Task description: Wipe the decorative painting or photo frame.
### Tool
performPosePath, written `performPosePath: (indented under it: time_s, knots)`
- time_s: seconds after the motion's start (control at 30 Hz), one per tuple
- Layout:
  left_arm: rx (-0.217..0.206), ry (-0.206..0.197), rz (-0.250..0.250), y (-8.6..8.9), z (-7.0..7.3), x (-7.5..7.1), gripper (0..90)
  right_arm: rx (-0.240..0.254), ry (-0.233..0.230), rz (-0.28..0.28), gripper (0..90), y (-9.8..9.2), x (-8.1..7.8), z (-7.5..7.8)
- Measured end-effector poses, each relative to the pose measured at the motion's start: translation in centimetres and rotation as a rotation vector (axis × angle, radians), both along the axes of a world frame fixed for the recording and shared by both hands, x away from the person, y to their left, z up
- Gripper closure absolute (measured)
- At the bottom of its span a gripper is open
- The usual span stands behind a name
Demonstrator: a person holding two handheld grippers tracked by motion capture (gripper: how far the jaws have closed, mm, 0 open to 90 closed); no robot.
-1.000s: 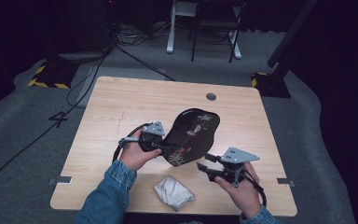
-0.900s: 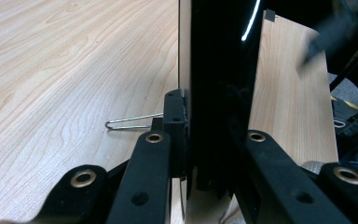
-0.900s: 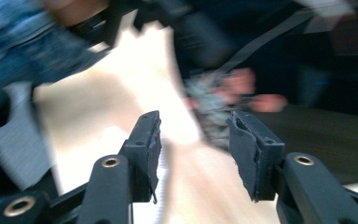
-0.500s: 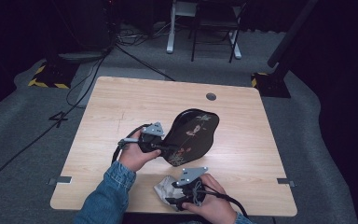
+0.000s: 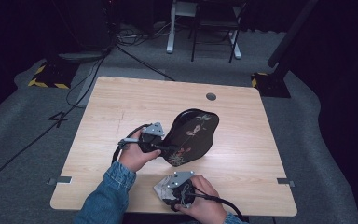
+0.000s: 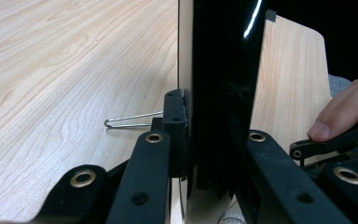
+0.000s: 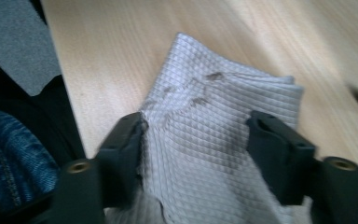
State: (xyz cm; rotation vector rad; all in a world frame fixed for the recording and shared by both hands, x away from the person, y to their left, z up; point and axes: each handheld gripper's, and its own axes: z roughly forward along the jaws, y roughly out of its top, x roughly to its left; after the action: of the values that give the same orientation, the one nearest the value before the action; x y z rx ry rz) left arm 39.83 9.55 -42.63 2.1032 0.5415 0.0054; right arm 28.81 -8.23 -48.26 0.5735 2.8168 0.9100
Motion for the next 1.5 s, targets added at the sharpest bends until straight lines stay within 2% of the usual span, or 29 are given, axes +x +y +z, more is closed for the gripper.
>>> performPosePath:
  time_s: [0.07, 0.17, 0.23, 0.37, 0.5, 0.63, 0.7, 0.77, 0.8, 0.87, 1.03, 1.13, 1.27, 1.43, 1.5]
  knots:
    - [-0.001, 0.001, -0.001, 0.0, 0.0, 0.0, 80.2, 0.004, -0.007, 0.006, 49.4, -0.1, 0.1, 0.0]
    - [-0.003, 0.002, -0.001, 0.0, 0.0, 0.0, 80.2, 0.016, -0.014, -0.011, 64.7, -0.4, 0.3, 0.0]
    - [-0.005, 0.002, 0.0, 0.0, 0.0, -0.1, 80.2, 0.026, -0.019, -0.01, 70.0, -0.7, 0.4, 0.0]
    - [-0.007, 0.0, 0.001, 0.0, -0.1, -0.1, 80.2, 0.021, -0.043, -0.008, 75.5, -0.8, 0.2, 0.0]
    - [-0.009, 0.003, 0.0, 0.1, -0.1, -0.1, 80.2, 0.05, -0.019, -0.012, 77.0, -1.3, 0.5, 0.2]
    - [-0.011, 0.002, -0.007, 0.2, -0.1, -0.2, 80.2, 0.125, 0.018, -0.008, 77.0, -2.2, 0.3, 1.8]
    - [-0.013, 0.005, -0.007, 0.2, -0.1, -0.2, 80.2, 0.153, 0.013, -0.014, 77.0, -2.9, 0.2, 2.6]
    - [-0.012, 0.005, -0.008, 0.3, -0.1, -0.3, 80.2, 0.212, 0.0, -0.019, 77.0, -4.0, 0.0, 4.0]
    - [-0.012, 0.005, -0.008, 0.3, -0.1, -0.3, 80.2, 0.212, 0.0, -0.019, 77.0, -4.0, 0.0, 4.0]
    - [-0.007, 0.004, -0.01, 0.3, -0.1, -0.4, 80.2, 0.268, -0.012, -0.032, 77.0, -5.0, -0.1, 5.3]
    - [-0.006, 0.005, -0.01, 0.3, 0.0, -0.7, 80.2, 0.381, -0.12, -0.085, 77.0, -7.5, -0.2, 8.5]
    - [-0.007, 0.01, -0.013, 0.3, 0.0, -0.9, 80.2, 0.436, -0.21, -0.135, 77.0, -9.0, 0.0, 10.0]
    - [-0.006, 0.01, -0.012, 0.3, 0.0, -1.1, 80.2, 0.472, -0.31, -0.193, 77.0, -10.2, 0.6, 10.9]
    - [-0.006, 0.01, -0.01, 0.3, 0.0, -1.4, 80.2, 0.486, -0.439, -0.235, 77.0, -10.6, 1.5, 11.6]
    - [-0.007, 0.012, -0.007, 0.3, 0.0, -1.5, 80.2, 0.497, -0.472, -0.246, 77.0, -10.6, 1.7, 12.0]
